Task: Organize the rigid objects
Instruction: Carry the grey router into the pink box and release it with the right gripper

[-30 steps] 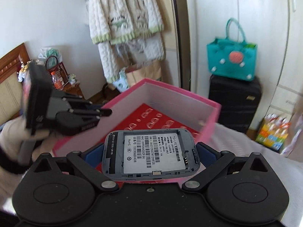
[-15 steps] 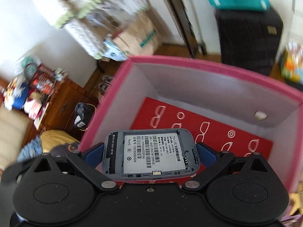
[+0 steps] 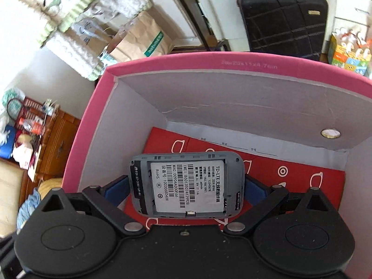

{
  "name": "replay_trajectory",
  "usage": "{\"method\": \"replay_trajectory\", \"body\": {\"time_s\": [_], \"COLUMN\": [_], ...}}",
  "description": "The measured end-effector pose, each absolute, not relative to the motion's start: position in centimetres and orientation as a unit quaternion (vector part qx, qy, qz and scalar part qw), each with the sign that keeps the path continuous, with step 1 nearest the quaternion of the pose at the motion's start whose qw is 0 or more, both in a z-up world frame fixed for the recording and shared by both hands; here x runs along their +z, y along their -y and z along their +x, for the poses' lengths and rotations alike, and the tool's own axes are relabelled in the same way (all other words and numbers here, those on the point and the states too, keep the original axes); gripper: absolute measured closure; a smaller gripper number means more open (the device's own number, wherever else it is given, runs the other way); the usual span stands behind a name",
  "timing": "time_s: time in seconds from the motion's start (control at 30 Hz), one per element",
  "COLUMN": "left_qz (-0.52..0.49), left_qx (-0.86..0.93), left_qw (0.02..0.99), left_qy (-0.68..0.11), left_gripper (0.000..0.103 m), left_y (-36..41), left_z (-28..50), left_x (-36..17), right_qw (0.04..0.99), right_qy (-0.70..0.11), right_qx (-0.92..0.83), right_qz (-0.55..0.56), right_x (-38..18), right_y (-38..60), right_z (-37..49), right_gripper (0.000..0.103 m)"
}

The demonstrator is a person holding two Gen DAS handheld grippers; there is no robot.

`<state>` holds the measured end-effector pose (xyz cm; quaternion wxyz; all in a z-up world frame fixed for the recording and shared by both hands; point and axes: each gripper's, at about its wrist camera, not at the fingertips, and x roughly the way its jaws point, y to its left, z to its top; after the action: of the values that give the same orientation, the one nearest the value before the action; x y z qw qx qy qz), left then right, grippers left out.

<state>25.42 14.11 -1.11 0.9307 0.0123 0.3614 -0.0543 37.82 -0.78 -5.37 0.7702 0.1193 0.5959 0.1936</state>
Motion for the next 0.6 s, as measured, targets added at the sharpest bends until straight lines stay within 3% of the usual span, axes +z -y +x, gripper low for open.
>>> {"method": "replay_trajectory", "body": {"time_s": [0.33, 0.6], "left_qz": [0.017, 0.019], "left_qx": [-0.051, -0.050], "left_qw": [0.930, 0.931], "left_qy": [-0.364, -0.362], "left_gripper": [0.101, 0.101], "left_y": [-13.8, -13.8], "left_z": [25.5, 25.5], "left_x": [-1.0, -1.1], "right_qw": [0.791, 0.822], "right_qy": [-0.557, -0.498], "right_qx": [0.236, 0.270], "right_qz": [0.091, 0.052], "right_x": [-0.9, 6.0], "right_y": [2.5, 6.0], "right_z": [36.6, 33.3], "right_gripper": [0.000, 0.000]}}
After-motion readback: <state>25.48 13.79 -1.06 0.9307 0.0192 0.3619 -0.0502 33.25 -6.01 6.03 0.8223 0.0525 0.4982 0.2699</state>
